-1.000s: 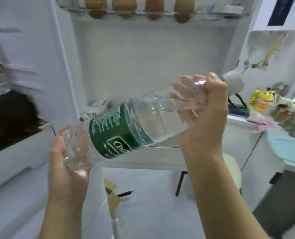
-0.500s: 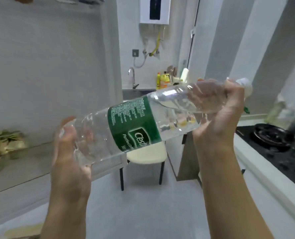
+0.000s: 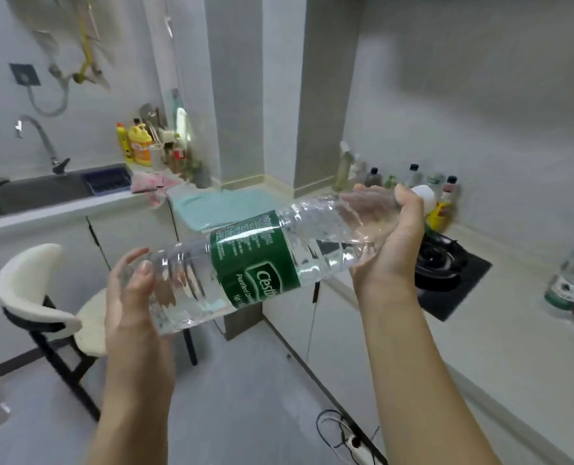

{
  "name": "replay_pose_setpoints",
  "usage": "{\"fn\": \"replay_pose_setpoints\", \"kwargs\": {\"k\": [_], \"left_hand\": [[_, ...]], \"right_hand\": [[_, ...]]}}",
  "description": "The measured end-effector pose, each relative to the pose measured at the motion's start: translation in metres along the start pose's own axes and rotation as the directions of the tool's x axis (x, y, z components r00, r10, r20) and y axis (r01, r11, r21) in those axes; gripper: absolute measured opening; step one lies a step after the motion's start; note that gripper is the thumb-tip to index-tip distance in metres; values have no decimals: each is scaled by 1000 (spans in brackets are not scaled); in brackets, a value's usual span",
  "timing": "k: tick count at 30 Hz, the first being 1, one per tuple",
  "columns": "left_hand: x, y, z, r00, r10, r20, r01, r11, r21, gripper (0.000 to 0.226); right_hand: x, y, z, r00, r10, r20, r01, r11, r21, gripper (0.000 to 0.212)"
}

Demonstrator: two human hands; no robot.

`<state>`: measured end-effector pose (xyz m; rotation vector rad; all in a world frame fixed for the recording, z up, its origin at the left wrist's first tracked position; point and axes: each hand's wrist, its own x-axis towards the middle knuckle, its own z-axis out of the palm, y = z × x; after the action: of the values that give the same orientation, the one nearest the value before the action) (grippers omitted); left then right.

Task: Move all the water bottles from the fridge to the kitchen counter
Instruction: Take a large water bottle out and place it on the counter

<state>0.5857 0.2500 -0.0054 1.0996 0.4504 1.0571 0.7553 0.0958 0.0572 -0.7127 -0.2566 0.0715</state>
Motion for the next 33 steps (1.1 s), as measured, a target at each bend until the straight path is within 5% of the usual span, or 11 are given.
{"fn": "replay_pose_setpoints", "kwargs": {"k": [8,13,19,27,31,33], "left_hand": [[8,-98,121,960,-215,178,222,975,-17,30],[19,-160,195,872,-363,327,381,924,11,31],[36,-249,284,589,-598,543,607,771,191,58],[-15,-332,401,194,-726,660,729,556,398,34],[-60,-367,440,40,-868,495,879,266,395,43],[-79,-387,457,1,-907,421,877,203,435,46]], "right_hand": [[75,-55,-101,970,-111,-215,77,985,-157,39],[113,-85,-154,897,-253,-362,175,956,-233,37],[154,-112,-204,721,-407,-561,198,896,-397,26],[199,-160,-271,529,-611,-590,182,760,-624,19],[226,-177,-303,522,-663,-537,96,671,-735,10],[237,-180,-322,541,-665,-516,70,646,-760,14]]}}
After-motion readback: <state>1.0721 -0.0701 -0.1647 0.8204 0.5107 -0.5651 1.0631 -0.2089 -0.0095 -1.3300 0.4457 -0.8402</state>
